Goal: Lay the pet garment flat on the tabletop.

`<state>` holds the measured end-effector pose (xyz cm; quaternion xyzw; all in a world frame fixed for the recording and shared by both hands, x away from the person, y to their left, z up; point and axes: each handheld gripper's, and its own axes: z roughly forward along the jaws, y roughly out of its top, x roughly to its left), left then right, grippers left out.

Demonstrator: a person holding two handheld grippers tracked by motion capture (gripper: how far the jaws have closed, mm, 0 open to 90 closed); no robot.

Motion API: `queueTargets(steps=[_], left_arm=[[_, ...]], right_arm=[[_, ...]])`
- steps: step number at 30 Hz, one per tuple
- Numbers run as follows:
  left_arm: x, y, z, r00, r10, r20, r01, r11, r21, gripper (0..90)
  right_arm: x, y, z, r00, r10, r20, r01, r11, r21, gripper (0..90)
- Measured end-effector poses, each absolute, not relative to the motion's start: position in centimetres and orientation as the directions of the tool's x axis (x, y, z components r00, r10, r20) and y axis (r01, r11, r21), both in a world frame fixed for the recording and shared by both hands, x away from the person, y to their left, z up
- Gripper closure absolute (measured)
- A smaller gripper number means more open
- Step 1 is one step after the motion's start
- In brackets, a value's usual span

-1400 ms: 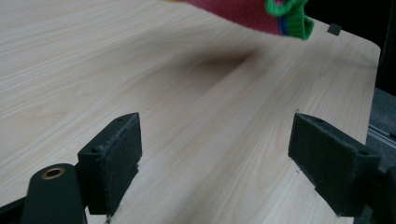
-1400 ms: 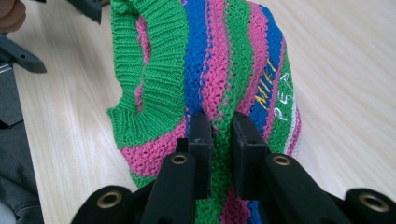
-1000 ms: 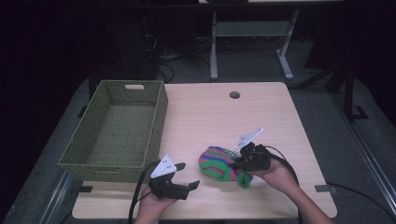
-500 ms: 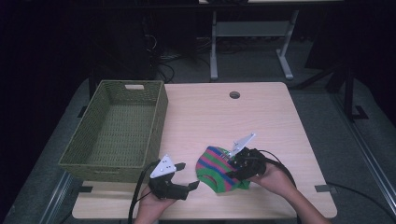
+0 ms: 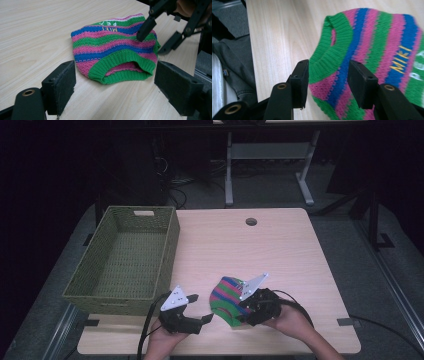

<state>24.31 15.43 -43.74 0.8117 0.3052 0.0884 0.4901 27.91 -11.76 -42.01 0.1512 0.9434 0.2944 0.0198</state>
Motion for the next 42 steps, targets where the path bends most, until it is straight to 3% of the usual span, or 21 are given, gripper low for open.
queueTargets(steps=[11, 26, 32, 42], left_arm=[[24.4, 15.5, -43.8, 0.798, 0.581, -0.162, 0.412, -0.329, 0.849, 17.0], [24.4, 15.7, -43.7, 0.792, 0.587, -0.17, 0.416, -0.314, 0.853, 17.1], [24.3, 15.7, -43.7, 0.794, 0.584, -0.169, 0.415, -0.317, 0.853, 17.1], [24.5, 15.6, -43.6, 0.799, 0.577, -0.169, 0.412, -0.321, 0.853, 17.1]], right_arm=[[27.2, -10.4, -44.5, -0.957, 0.288, 0.022, 0.261, 0.829, 0.495, 55.5], [27.2, -11.0, -45.0, -0.955, 0.295, 0.017, 0.261, 0.816, 0.515, 64.7], [27.2, -11.0, -45.0, -0.953, 0.302, 0.0, 0.259, 0.817, 0.516, 73.7], [27.3, -11.5, -44.6, -0.953, 0.304, 0.015, 0.265, 0.804, 0.533, 77.4]])
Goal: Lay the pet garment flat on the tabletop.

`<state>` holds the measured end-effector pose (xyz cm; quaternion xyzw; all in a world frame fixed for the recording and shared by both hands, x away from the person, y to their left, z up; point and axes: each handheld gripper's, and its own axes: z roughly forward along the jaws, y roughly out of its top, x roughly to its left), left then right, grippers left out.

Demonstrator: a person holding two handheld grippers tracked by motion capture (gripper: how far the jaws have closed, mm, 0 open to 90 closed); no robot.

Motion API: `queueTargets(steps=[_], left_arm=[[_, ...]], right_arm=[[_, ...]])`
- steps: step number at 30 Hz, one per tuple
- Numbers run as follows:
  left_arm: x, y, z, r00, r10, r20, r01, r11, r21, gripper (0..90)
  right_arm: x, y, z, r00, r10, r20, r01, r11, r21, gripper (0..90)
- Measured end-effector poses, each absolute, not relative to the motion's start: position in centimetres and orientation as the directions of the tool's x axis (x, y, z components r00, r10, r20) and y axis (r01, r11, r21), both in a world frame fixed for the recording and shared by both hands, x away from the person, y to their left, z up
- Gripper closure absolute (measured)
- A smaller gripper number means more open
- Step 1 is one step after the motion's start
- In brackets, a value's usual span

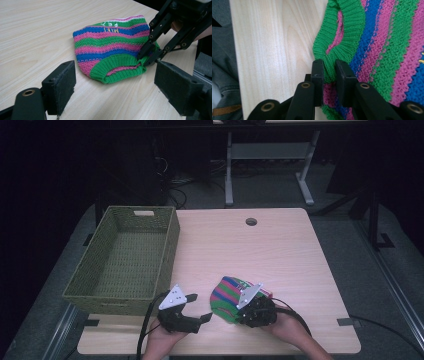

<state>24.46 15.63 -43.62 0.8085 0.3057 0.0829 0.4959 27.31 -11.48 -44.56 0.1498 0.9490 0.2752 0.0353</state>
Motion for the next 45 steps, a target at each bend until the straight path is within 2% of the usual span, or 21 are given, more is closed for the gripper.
queueTargets(steps=[4, 27, 45], left_arm=[[24.5, 15.6, -43.6, 0.8, 0.575, -0.17, 0.412, -0.321, 0.853, 17.0], [24.4, 14.6, -43.6, 0.822, 0.539, -0.184, 0.4, -0.316, 0.86, 17.1], [24.8, 14.0, -43.1, 0.837, 0.513, -0.19, 0.39, -0.317, 0.864, 17.1]], right_arm=[[27.2, -12.0, -44.1, -0.949, 0.312, 0.04, 0.28, 0.782, 0.557, 77.8], [26.7, -15.0, -39.6, -0.939, 0.341, 0.036, 0.279, 0.696, 0.662, 78.3], [27.0, -15.9, -37.2, -0.945, 0.327, 0.018, 0.247, 0.675, 0.696, 78.3]])
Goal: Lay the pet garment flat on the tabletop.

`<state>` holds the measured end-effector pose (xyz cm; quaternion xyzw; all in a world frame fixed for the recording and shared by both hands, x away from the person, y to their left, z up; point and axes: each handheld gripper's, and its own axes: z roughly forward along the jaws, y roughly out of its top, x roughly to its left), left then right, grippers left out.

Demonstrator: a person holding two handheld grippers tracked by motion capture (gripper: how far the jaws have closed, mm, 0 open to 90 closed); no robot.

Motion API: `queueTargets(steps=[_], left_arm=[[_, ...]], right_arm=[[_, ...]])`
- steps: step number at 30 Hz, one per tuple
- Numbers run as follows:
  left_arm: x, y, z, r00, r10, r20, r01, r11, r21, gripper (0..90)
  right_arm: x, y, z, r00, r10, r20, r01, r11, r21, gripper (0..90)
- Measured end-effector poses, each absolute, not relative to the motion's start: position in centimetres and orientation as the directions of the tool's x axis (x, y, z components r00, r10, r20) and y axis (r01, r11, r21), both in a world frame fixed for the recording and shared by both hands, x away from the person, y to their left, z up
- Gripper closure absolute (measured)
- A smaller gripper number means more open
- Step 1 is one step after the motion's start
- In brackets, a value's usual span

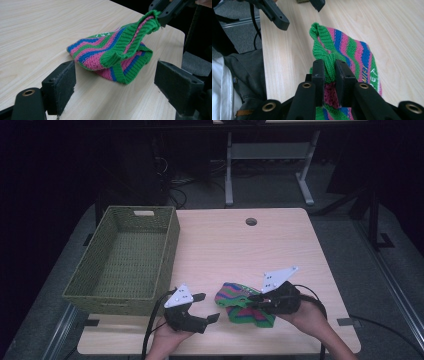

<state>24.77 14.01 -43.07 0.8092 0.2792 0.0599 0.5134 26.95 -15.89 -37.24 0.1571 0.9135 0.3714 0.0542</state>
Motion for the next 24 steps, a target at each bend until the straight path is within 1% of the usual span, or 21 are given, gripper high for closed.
queueTargets(steps=[3, 5, 15, 20, 24], left_arm=[[24.8, 14.0, -43.0, 0.84, 0.507, -0.191, 0.387, -0.315, 0.867, 17.2], [24.8, 14.0, -42.9, 0.845, 0.501, -0.186, 0.378, -0.313, 0.871, 20.5], [25.3, 13.6, -42.8, 0.854, 0.488, -0.181, 0.37, -0.326, 0.87, 22.7], [25.4, 13.1, -43.0, 0.867, 0.47, -0.163, 0.355, -0.356, 0.864, 24.6], [25.5, 12.8, -43.1, 0.877, 0.452, -0.165, 0.347, -0.356, 0.868, 28.3]], right_arm=[[27.0, -16.1, -36.8, -0.943, 0.332, 0.008, 0.242, 0.671, 0.701, 78.3], [27.0, -16.2, -36.5, -0.94, 0.34, 0.012, 0.248, 0.662, 0.707, 78.3], [27.1, -16.7, -35.4, -0.939, 0.344, 0.011, 0.248, 0.654, 0.715, 78.3], [27.3, -16.8, -34.9, -0.938, 0.347, 0.001, 0.241, 0.652, 0.719, 78.3], [27.3, -17.0, -34.5, -0.937, 0.35, 0.003, 0.244, 0.647, 0.722, 78.3]])
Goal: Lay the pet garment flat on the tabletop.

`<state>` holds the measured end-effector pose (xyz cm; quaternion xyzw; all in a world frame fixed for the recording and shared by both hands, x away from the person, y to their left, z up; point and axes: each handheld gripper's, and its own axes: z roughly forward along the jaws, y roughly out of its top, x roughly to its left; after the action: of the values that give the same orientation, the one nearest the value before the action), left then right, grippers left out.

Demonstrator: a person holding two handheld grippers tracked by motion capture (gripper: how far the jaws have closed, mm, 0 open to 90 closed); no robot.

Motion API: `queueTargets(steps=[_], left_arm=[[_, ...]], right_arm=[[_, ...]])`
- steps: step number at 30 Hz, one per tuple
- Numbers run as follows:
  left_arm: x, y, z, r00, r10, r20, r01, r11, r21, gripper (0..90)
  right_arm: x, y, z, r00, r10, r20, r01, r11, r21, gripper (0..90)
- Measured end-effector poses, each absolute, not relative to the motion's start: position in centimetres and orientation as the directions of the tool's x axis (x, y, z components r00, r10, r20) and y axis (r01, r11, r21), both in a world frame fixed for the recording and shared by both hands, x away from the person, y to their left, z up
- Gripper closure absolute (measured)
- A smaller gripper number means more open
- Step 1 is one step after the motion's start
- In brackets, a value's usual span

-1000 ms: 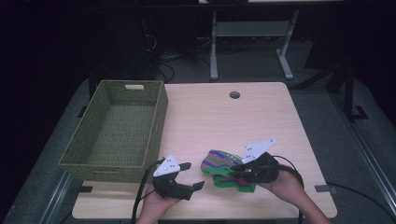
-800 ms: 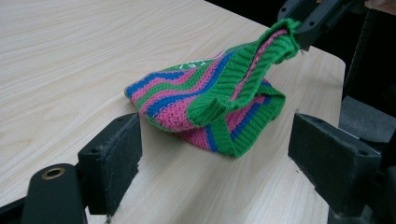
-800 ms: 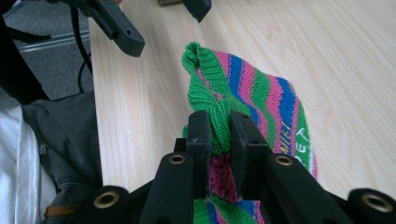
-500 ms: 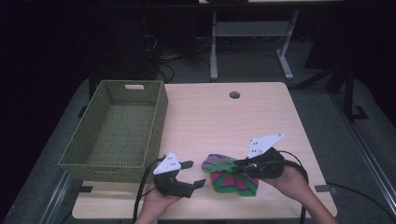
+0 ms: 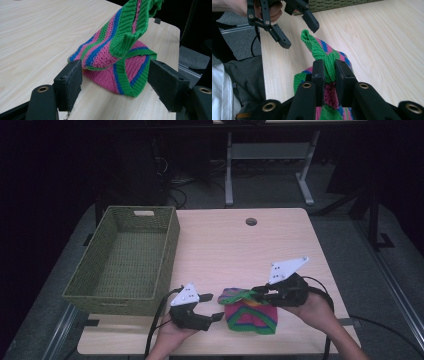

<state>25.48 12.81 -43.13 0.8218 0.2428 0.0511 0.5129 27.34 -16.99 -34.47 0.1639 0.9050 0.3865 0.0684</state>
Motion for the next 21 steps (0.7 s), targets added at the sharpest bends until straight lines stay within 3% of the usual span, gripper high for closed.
queueTargets(steps=[21], left_arm=[[26.8, 12.5, -44.2, 0.903, 0.39, -0.18, 0.308, -0.295, 0.904, 43.4]], right_arm=[[28.0, -17.5, -33.8, -0.936, 0.352, 0.014, 0.25, 0.636, 0.73, 78.3]])
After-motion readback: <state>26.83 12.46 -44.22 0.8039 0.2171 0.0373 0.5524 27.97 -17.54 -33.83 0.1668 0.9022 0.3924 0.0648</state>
